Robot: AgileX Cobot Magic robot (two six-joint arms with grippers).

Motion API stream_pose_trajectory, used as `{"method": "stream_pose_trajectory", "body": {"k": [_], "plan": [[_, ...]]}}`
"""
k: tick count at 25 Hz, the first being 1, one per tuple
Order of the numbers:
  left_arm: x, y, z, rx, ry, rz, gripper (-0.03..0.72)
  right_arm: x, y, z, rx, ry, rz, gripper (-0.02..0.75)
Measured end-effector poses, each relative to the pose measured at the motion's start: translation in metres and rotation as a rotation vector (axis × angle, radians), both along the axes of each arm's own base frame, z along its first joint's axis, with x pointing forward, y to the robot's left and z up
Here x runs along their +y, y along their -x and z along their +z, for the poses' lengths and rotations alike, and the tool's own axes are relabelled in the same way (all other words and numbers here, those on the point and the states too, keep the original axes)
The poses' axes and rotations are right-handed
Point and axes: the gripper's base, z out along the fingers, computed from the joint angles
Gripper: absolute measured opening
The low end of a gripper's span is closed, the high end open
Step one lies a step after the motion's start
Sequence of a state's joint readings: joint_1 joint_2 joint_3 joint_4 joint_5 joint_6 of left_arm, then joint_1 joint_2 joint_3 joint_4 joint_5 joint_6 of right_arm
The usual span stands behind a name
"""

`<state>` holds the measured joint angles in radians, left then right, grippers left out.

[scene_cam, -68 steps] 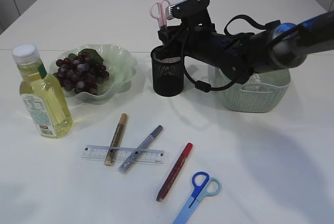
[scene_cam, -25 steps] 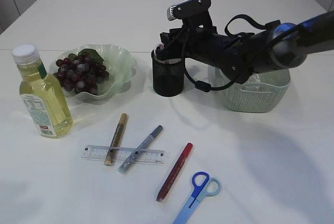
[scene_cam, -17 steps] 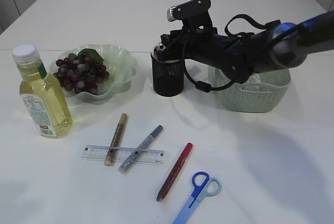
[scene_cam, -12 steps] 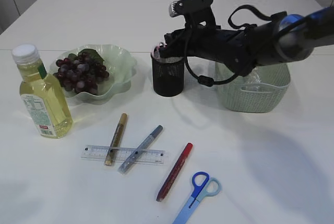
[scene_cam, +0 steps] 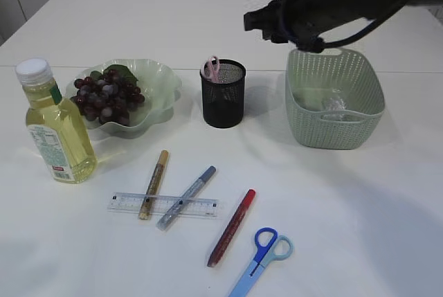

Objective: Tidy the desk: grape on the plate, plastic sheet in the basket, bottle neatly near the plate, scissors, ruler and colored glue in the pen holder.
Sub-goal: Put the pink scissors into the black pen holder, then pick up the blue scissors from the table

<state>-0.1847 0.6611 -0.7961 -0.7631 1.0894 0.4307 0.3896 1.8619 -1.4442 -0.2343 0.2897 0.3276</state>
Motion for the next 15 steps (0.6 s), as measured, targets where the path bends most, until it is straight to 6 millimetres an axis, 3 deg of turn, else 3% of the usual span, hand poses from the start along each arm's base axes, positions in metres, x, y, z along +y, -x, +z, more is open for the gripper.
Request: {"method": "stream_pose_trajectory", "body": {"k": [7, 12, 15], "plan": [[0.0, 0.0, 0.0, 0.0, 0.001, 0.0, 0.433, -0.018, 0.051, 0.05, 0.224, -0.079, -0.098, 0.23], [0.0, 0.0, 0.0, 0.0, 0.001, 0.0, 0.433, -0.024, 0.082, 0.062, 0.426, -0.104, -0.117, 0.24], [0.0, 0.0, 0.0, -0.011, -0.006, -0.008, 0.432, -0.025, 0.098, 0.06, 0.575, -0.084, -0.111, 0.289]]}}
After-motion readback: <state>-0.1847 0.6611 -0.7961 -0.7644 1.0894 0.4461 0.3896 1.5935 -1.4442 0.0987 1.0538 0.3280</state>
